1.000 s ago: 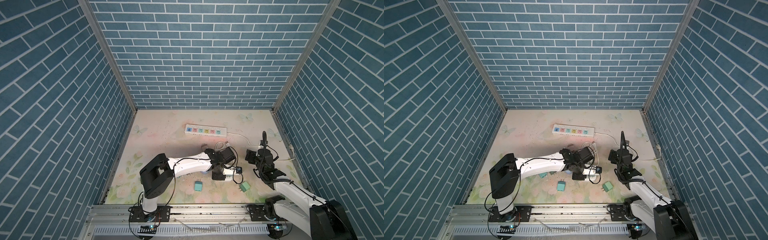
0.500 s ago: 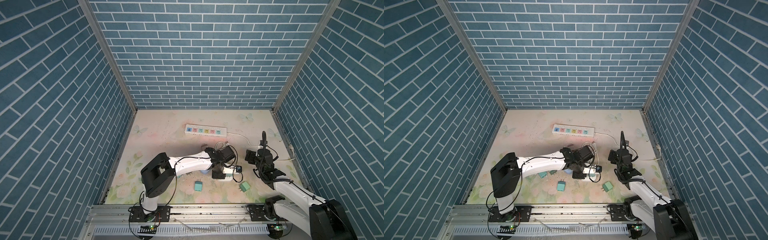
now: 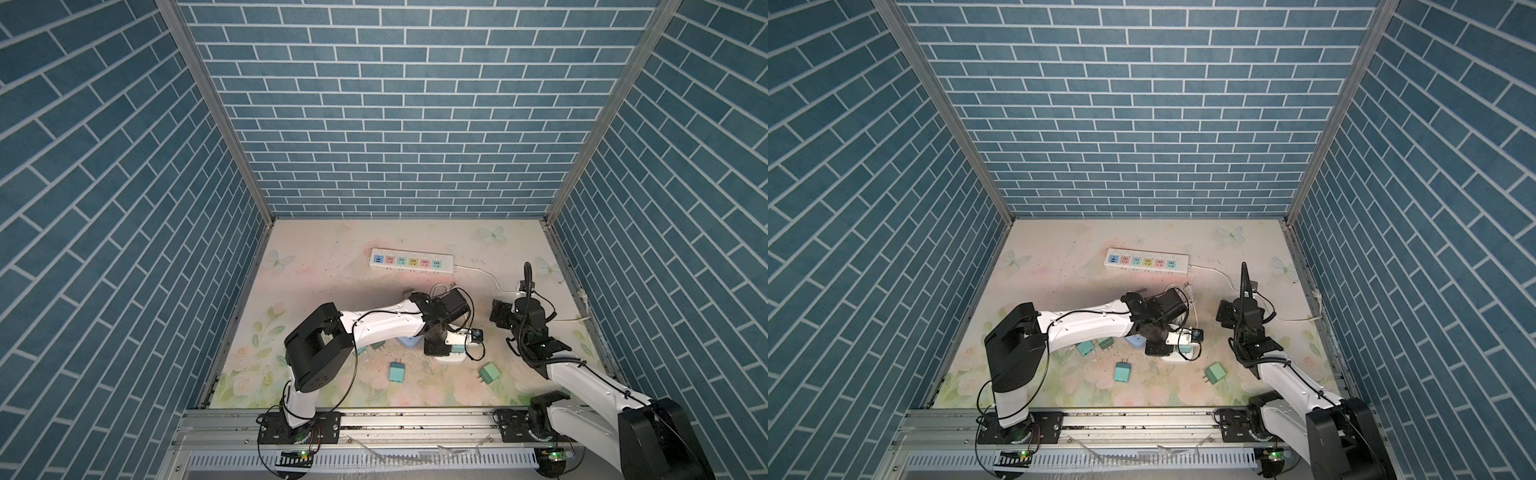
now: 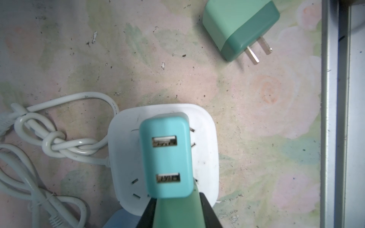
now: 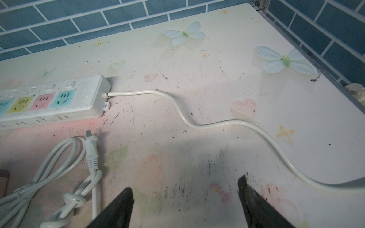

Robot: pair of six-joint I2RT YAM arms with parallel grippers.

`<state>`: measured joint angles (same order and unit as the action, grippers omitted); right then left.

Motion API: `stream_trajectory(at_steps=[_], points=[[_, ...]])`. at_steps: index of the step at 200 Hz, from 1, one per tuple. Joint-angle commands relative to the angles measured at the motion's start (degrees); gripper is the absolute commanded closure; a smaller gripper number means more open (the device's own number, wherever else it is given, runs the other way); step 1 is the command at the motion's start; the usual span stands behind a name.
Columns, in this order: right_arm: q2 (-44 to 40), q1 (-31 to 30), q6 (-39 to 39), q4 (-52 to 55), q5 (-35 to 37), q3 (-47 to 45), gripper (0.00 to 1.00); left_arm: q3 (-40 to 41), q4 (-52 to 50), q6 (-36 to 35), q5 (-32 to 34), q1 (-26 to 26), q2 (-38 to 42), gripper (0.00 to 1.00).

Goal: Insert plugs into power strip
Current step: Insert the plug into the socket.

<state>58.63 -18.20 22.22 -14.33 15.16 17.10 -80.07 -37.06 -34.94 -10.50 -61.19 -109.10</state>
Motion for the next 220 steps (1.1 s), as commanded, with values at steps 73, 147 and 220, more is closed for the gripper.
stream_trajectory(at_steps=[73,147,220], points=[[0.6,0.18,0.04,-0.03,-0.4,2.08,0.14,-1.4,-1.23,0.53,-0.13,0.87,-5.64,1.0],[0.8,0.2,0.02,-0.02,-0.45,2.14,0.14,-0.62,0.03,1.2,0.04,0.84,-6.38,1.0],[0.75,0.17,0.23,0.05,0.09,2.14,0.15,-4.23,1.02,3.59,-2.16,0.88,-8.56,1.0]])
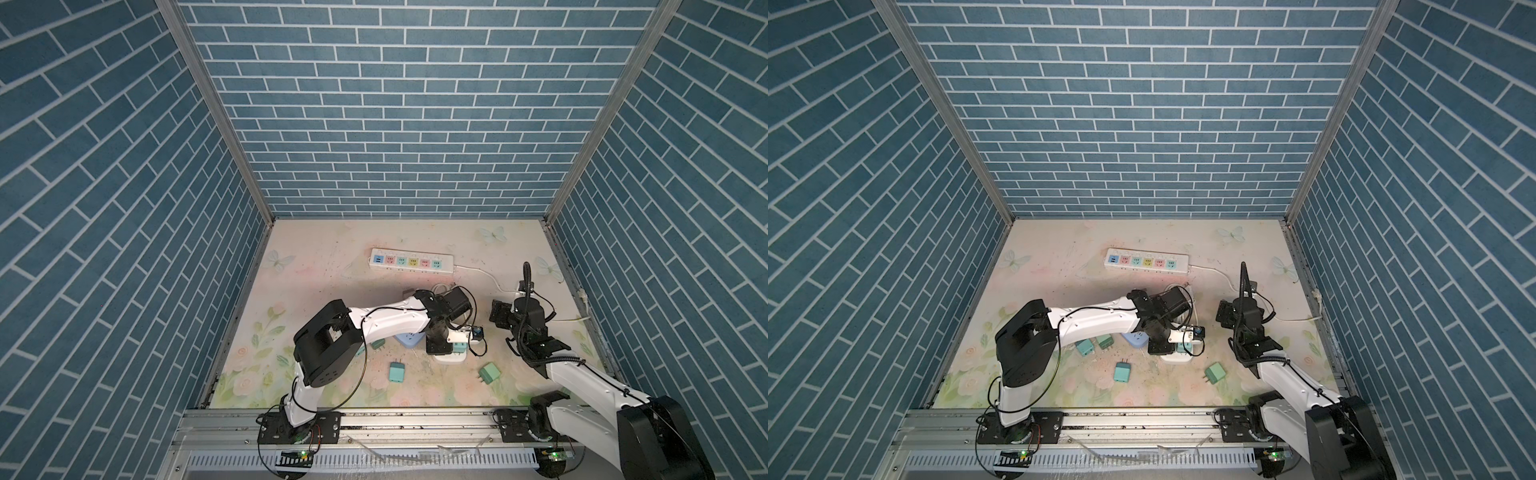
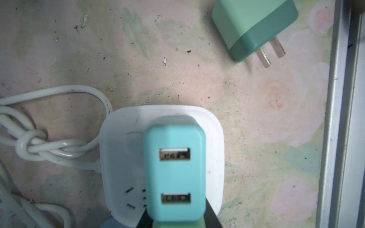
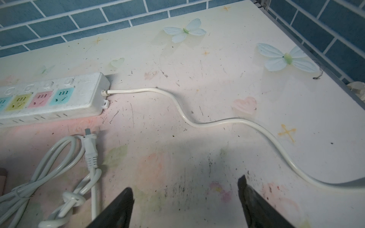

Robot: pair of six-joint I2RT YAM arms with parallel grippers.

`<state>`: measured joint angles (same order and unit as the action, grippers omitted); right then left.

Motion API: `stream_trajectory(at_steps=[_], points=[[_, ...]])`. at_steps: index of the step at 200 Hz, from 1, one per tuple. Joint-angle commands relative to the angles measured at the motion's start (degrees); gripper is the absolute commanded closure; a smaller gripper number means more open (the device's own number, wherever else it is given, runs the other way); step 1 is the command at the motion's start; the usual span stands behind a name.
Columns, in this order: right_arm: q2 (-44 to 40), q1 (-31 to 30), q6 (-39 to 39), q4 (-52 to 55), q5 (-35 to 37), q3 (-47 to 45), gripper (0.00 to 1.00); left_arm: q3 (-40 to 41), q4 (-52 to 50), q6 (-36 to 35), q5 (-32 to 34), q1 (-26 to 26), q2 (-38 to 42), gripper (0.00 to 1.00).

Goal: Insert plugs into power strip
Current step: Insert the plug into the socket.

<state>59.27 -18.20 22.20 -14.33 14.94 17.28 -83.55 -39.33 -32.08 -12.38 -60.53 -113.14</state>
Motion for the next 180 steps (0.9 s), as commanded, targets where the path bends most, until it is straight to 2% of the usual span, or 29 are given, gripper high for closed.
stream_trajectory(at_steps=[1,55,81,88,100,105,106,107,108,109,111,147,180], points=[[0.13,0.17,0.24,0.11,0.38,1.97,0.15,-0.79,3.34,0.76,-0.28,0.19,-4.57,1.0],[0.33,0.18,0.83,0.83,1.84,2.32,0.15,-7.89,0.43,2.25,0.21,0.24,-9.73,1.0],[-0.4,0.18,1.35,0.96,2.86,1.97,0.15,-8.88,1.22,2.89,-0.28,0.24,-10.53,1.0],[-0.58,0.18,1.47,0.97,2.99,1.89,0.15,-8.6,1.78,3.09,-0.41,0.2,-10.29,0.92],[-0.55,0.21,1.45,0.92,2.99,1.88,0.15,-7.73,3.27,3.81,-0.23,0.14,-9.46,0.69],[-0.49,0.25,1.45,1.03,3.03,1.97,0.15,-7.48,3.76,4.01,-0.31,0.17,-9.04,0.46],[-0.48,0.22,1.45,1.0,3.01,1.97,0.15,-7.45,3.79,4.07,-0.38,0.16,-8.99,0.38],[-0.43,0.28,1.45,0.98,3.05,1.97,0.15,-7.43,3.85,4.05,-0.46,0.16,-8.83,0.24],[-0.4,0.28,1.45,1.02,3.02,1.97,0.15,-7.38,3.93,4.0,-0.54,0.11,-8.71,0.14],[-0.39,0.27,1.45,1.04,3.0,1.97,0.15,-7.36,3.96,4.02,-0.63,0.17,-8.6,0.08],[-0.38,0.27,1.45,1.03,3.04,2.04,0.15,-7.34,4.01,3.99,-0.87,0.18,-8.46,0.02],[0.08,0.33,1.45,1.41,2.95,2.49,0.15,-10.04,3.61,3.78,-3.17,0.21,-2.97,0.01],[0.54,0.27,1.28,1.98,2.74,3.0,0.14,-11.06,3.29,5.59,0.61,0.24,6.32,0.01]])
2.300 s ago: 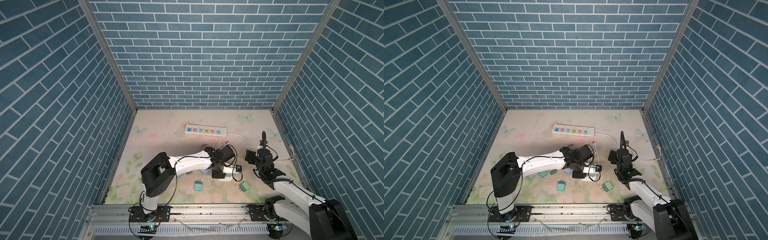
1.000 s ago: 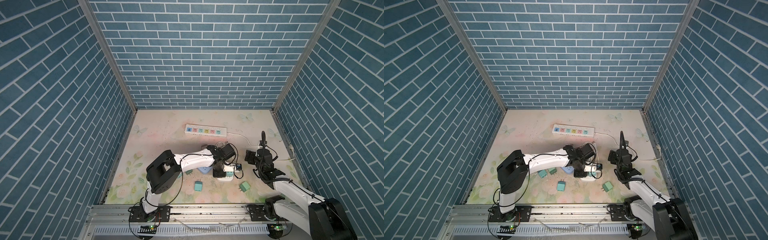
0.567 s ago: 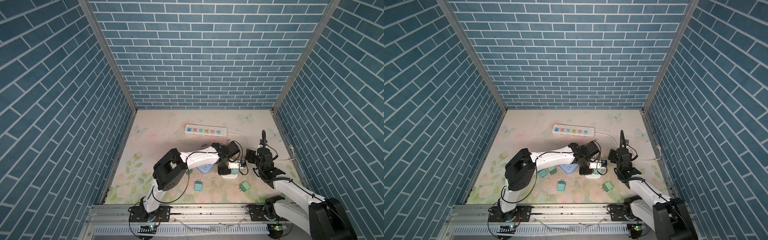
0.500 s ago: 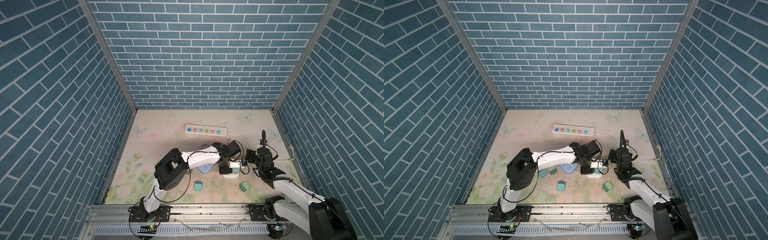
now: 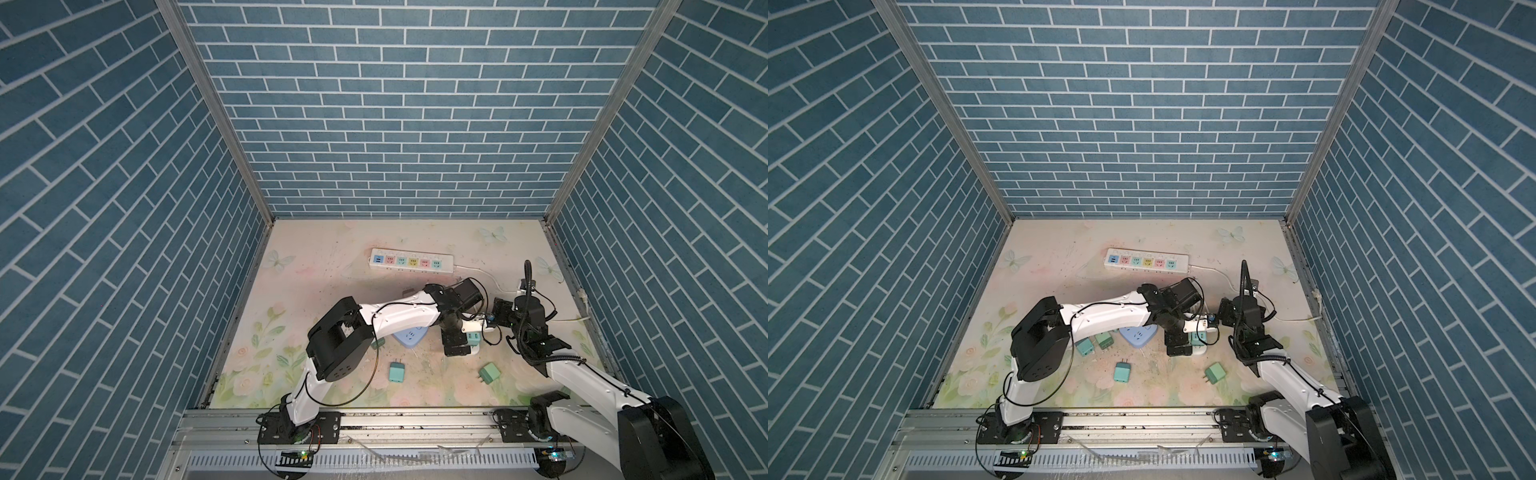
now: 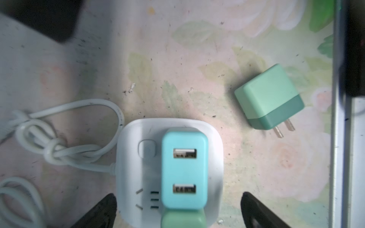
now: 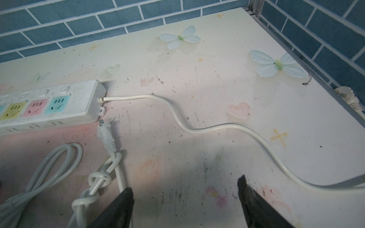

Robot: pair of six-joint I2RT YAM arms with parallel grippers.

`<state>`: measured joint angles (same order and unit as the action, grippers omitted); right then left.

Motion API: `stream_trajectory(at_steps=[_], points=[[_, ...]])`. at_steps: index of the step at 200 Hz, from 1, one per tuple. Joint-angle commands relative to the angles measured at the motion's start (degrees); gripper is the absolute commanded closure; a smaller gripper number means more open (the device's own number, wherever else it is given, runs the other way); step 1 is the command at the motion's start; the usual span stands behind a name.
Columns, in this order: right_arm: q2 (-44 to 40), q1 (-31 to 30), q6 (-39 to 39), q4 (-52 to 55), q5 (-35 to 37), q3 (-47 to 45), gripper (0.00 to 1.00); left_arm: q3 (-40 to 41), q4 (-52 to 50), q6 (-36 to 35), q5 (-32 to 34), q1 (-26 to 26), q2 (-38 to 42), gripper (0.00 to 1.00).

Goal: Insert plugs into power strip
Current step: Insert the plug into the socket, then move the socket to the bottom-center of the table.

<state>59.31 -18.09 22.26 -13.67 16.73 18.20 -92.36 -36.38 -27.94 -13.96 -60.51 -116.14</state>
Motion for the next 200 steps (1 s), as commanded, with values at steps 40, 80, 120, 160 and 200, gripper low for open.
stream_trajectory(at_steps=[40,80,120,160,200], points=[[3.46,0.16,1.16,6.87,-1.68,6.63,0.17,11.19,7.17,9.96,15.53,1.4,28.78,0.0],[1.79,-1.28,3.88,14.11,-13.55,13.46,0.47,33.04,11.69,28.45,17.93,16.78,55.27,0.0],[1.88,-13.58,2.7,23.6,-9.15,23.41,0.53,55.23,15.02,32.57,21.52,26.66,79.18,0.0],[5.99,-22.43,3.73,25.69,-7.49,28.96,0.53,66.18,18.76,34.49,30.07,26.76,87.36,0.01],[10.37,-28.45,4.34,26.14,-5.23,31.54,0.54,71.19,19.6,38.44,37.77,26.76,91.18,0.01]])
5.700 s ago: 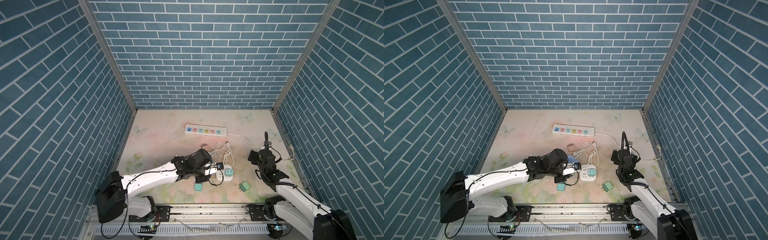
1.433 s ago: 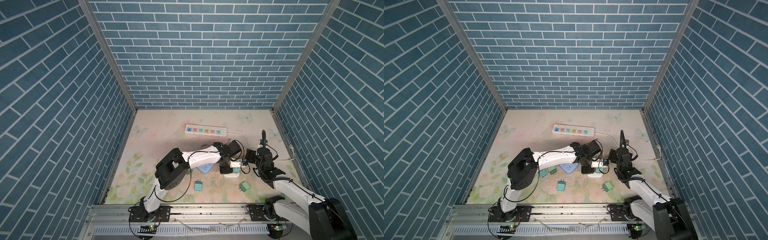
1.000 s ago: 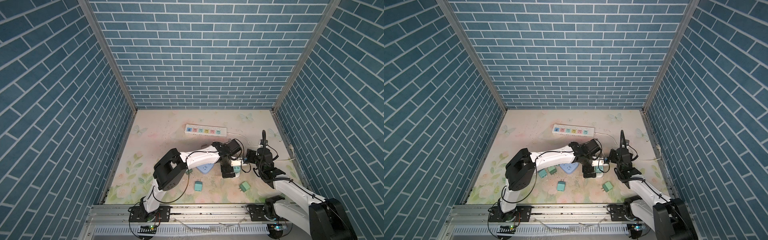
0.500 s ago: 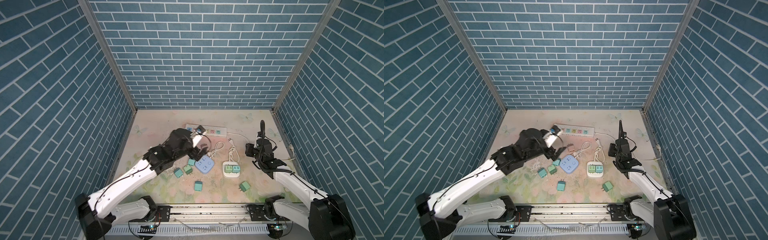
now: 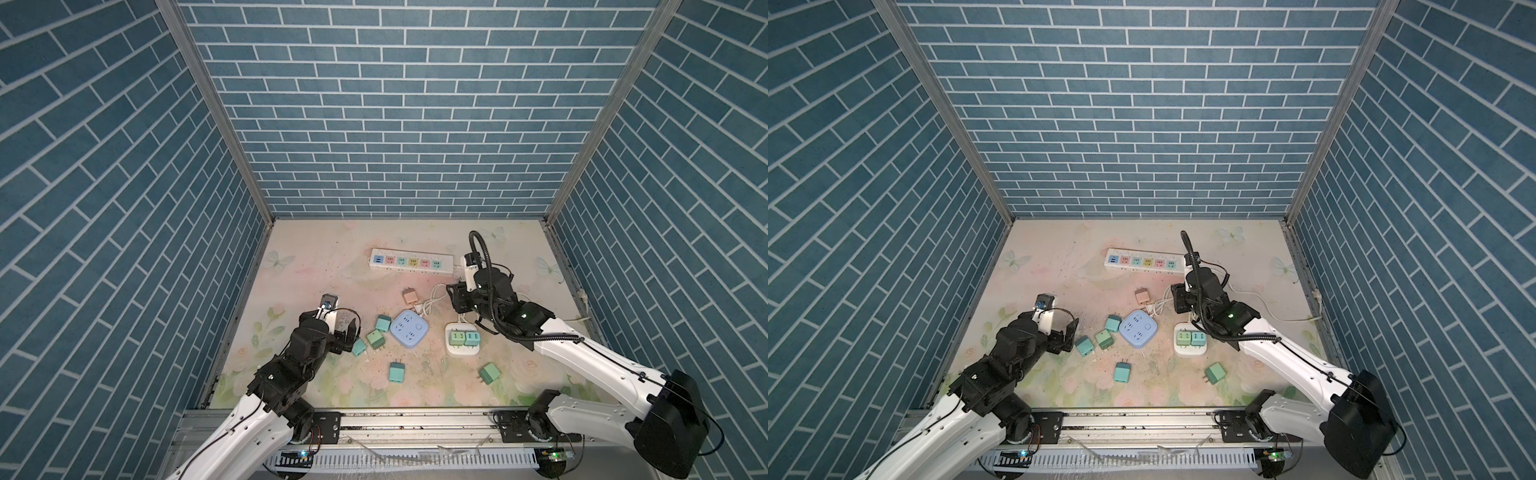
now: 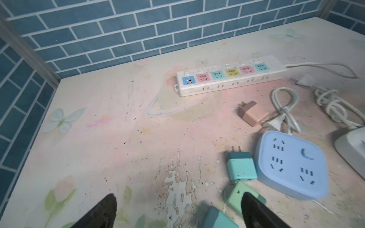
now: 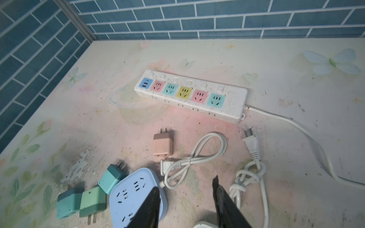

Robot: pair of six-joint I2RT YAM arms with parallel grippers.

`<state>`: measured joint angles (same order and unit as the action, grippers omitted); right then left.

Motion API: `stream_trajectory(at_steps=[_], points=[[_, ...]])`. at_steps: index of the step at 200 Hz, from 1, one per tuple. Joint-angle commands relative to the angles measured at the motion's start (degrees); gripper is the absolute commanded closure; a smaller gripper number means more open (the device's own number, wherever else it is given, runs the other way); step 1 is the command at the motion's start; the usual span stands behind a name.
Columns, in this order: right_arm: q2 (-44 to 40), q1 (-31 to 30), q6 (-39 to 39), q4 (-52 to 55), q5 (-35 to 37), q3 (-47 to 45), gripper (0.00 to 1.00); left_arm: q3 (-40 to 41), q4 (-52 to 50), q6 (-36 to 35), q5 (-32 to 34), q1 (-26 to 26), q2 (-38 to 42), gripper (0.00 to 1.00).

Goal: Insert plugs into power strip
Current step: Move the socket to the bottom-center of the table.

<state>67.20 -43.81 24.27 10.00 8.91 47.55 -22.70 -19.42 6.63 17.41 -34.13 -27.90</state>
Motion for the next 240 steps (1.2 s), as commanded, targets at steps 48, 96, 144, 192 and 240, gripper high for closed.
stream_trajectory(at_steps=[48,96,144,192,240], points=[[11.35,-8.84,2.54,1.72,3.55,5.88,0.54,5.5,-3.48,13.4,10.72,0.38,13.01,0.0],[22.28,-11.97,2.01,2.85,3.97,12.27,0.55,5.74,-3.83,13.67,10.28,0.36,13.5,0.0],[29.27,-13.83,0.7,5.75,4.84,17.38,0.55,4.2,-2.32,13.97,10.14,0.38,6.96,0.0],[31.83,-13.93,-0.08,3.51,5.68,18.04,0.55,4.11,-2.03,14.3,10.32,0.36,5.57,0.0],[37.55,-13.88,-1.34,3.62,7.54,21.84,0.56,3.72,-1.84,14.48,10.53,0.34,4.19,0.0]])
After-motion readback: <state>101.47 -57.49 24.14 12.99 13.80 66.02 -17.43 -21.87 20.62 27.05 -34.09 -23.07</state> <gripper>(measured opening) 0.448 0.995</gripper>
